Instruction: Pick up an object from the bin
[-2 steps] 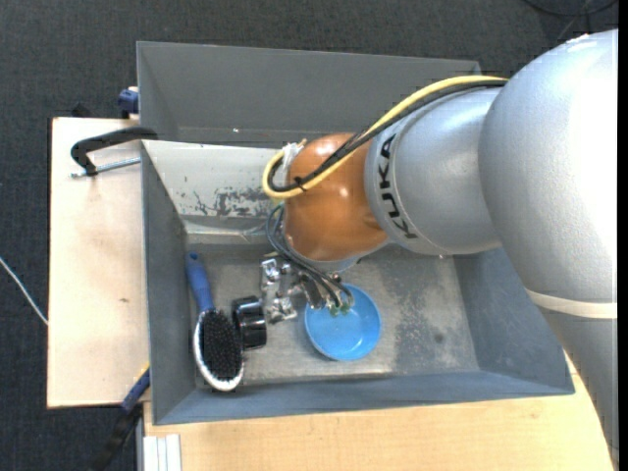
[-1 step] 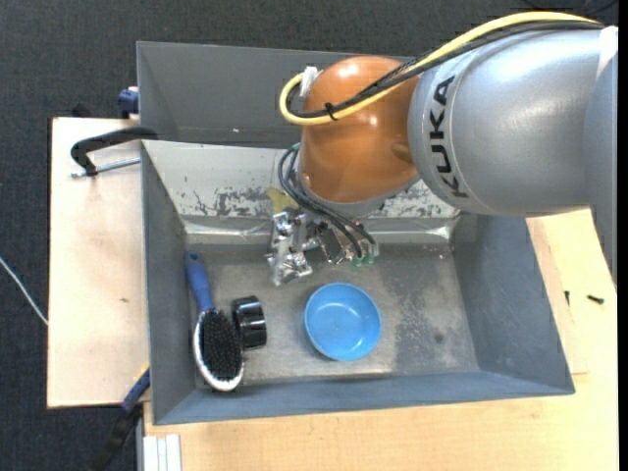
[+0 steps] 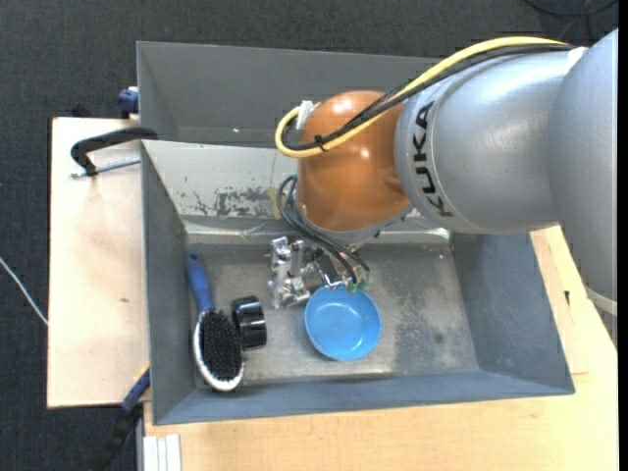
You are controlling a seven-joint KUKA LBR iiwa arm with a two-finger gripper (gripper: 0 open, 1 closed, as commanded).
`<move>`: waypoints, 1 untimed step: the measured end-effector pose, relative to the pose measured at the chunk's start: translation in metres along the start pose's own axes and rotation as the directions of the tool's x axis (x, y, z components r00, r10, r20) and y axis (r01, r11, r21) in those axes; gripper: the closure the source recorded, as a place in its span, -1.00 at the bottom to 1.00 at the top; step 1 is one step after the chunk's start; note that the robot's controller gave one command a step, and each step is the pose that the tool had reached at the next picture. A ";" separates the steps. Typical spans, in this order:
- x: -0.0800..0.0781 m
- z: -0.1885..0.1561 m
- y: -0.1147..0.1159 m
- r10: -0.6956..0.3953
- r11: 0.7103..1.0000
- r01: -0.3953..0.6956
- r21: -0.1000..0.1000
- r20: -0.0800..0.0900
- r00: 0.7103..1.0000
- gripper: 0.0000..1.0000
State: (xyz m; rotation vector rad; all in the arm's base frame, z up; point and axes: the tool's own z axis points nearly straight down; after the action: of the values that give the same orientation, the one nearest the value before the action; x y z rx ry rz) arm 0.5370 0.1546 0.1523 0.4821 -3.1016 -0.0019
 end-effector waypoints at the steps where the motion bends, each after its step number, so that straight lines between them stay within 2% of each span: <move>1: -0.001 -0.002 0.000 0.000 1.000 0.000 0.000 0.004 1.000 -1.00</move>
Offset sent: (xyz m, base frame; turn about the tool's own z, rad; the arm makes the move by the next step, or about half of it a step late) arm 0.0000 0.0000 0.0000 0.0000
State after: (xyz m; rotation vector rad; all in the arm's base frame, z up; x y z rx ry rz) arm 0.5380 0.1548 0.1542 0.4820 -3.1056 -0.0026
